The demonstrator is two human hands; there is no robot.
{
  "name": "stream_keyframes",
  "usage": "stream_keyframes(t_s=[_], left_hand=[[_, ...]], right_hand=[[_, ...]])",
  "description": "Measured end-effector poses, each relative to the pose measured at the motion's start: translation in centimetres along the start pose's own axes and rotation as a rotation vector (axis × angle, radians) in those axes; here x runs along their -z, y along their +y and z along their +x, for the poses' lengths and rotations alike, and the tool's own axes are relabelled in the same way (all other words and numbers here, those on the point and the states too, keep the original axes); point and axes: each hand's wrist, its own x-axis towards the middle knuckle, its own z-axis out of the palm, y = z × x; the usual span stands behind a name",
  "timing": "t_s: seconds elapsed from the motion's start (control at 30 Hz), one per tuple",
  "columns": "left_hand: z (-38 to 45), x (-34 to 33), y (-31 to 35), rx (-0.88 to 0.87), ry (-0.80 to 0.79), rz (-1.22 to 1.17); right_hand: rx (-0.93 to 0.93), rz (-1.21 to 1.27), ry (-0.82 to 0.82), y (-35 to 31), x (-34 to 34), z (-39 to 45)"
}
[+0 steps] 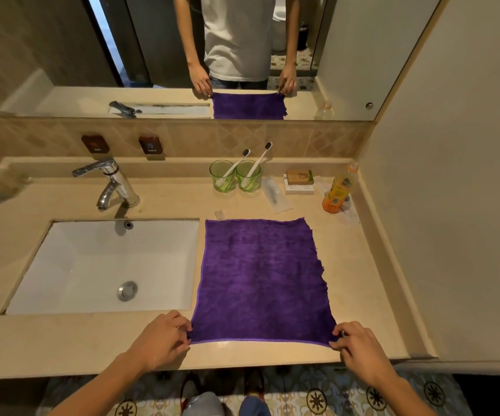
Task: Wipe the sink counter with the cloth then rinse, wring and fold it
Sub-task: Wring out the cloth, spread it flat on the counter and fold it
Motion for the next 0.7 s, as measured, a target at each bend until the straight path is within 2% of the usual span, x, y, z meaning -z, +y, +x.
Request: stream_keyframes(t_s=[0.03, 0.17, 0.3, 0.4, 0.53, 0.7], left_hand=[[-0.3, 0.1, 0.1, -0.016, 0.017, 0.05], [-0.7, 0.7, 0.4, -0.048, -0.03, 0.001], [0.3, 2.9, -0.2, -0.029, -0.123, -0.05], [1.5, 4.3, -0.7, 0.063, -0.119, -0.121], [4.0, 6.0, -0.8, 0.231, 0.061, -0.174], [8.5, 7.8, -1.1, 0.269, 0.163, -0.311]], right_hand=[[-0.003, 0.004, -0.013, 0.0, -0.1, 0.1], [-0.132, 0.1, -0.109, 0.2, 0.4, 0.7], [-0.211, 0.32, -0.21, 0.6, 2.3, 1.7], [-0.284, 0.397, -0.144, 0.9, 3.4, 2.9], [-0.292, 0.455, 0.0, 0.6, 4.8, 5.4], [-0.269, 0.456, 0.114, -0.1, 5.9, 10.7]])
